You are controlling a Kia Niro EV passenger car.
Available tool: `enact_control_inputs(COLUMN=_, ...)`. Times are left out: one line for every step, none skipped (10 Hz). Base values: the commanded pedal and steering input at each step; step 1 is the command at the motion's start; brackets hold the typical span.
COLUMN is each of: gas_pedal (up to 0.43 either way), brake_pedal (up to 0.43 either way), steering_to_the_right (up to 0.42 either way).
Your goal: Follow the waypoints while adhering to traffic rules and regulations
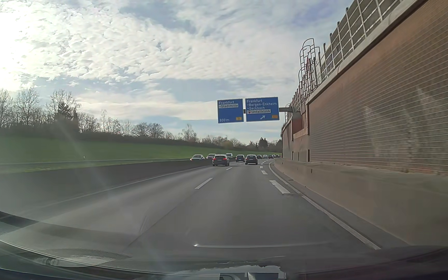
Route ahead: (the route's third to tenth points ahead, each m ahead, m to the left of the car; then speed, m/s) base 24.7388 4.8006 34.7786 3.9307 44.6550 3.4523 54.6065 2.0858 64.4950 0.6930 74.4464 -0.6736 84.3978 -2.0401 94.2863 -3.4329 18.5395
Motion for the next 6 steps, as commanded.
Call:
enact_control_inputs(gas_pedal=0.209, brake_pedal=0.0, steering_to_the_right=0.004)
enact_control_inputs(gas_pedal=0.209, brake_pedal=0.0, steering_to_the_right=0.004)
enact_control_inputs(gas_pedal=0.209, brake_pedal=0.0, steering_to_the_right=0.005)
enact_control_inputs(gas_pedal=0.209, brake_pedal=0.0, steering_to_the_right=0.004)
enact_control_inputs(gas_pedal=0.209, brake_pedal=0.0, steering_to_the_right=0.004)
enact_control_inputs(gas_pedal=0.209, brake_pedal=0.0, steering_to_the_right=0.004)
